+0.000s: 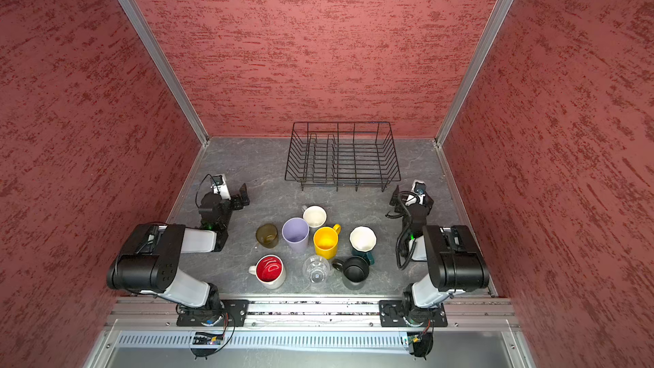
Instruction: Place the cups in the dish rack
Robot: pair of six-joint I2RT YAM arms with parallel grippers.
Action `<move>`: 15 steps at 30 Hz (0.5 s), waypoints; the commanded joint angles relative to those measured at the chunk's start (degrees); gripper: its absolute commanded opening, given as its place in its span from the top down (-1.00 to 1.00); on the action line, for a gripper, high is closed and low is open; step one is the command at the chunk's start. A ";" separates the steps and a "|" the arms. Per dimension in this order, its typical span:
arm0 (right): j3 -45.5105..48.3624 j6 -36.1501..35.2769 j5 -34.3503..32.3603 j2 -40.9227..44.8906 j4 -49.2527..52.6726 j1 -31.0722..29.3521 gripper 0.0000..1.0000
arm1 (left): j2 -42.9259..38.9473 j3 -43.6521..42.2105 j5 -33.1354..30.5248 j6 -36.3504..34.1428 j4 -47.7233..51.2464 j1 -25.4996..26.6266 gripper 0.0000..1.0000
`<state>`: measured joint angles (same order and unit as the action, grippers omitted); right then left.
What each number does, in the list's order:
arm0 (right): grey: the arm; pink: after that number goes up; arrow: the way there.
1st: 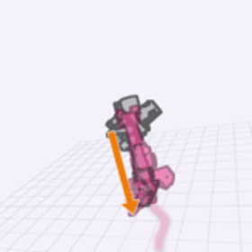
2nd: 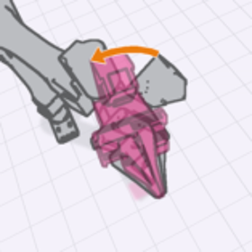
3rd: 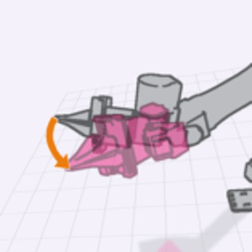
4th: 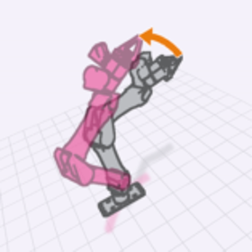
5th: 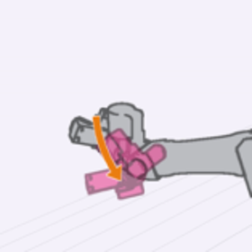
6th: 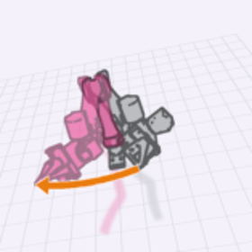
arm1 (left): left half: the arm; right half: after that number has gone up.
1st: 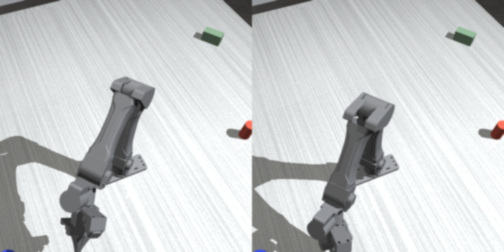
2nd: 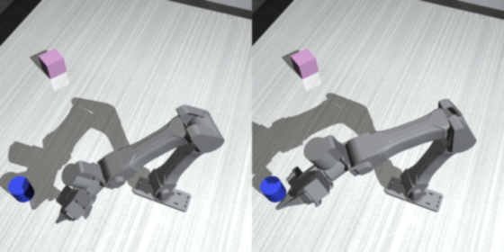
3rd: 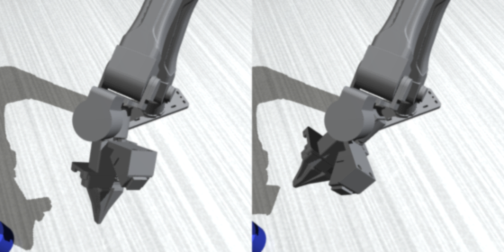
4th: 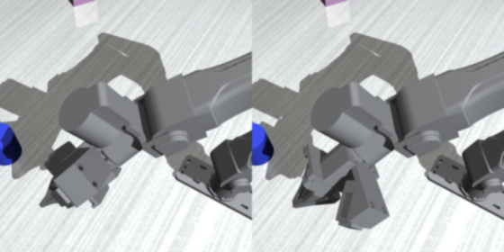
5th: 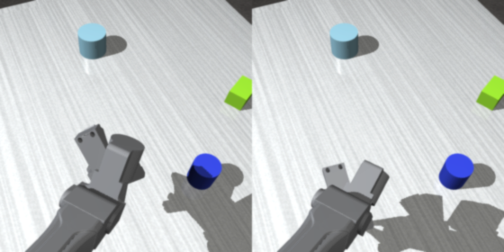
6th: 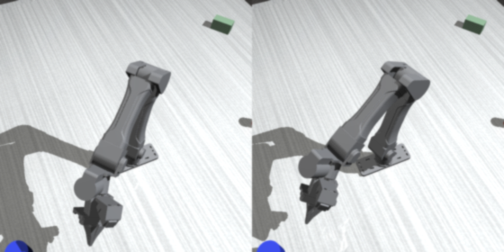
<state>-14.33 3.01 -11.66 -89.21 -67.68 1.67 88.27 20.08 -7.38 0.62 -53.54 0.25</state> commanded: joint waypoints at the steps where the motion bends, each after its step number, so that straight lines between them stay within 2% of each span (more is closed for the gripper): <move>1: -0.89 0.33 0.05 0.35 -0.60 0.21 -0.98 | -0.29 0.79 0.62 0.49 0.43 -0.43 -1.00; 15: -0.98 0.34 0.12 0.27 -0.49 0.18 -0.98 | -0.29 0.91 1.57 0.69 0.75 -0.90 -0.99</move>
<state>-14.33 2.98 -11.66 -89.21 -67.68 1.67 88.27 20.08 -7.09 0.64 -53.52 0.05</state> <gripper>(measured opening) 0.989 0.996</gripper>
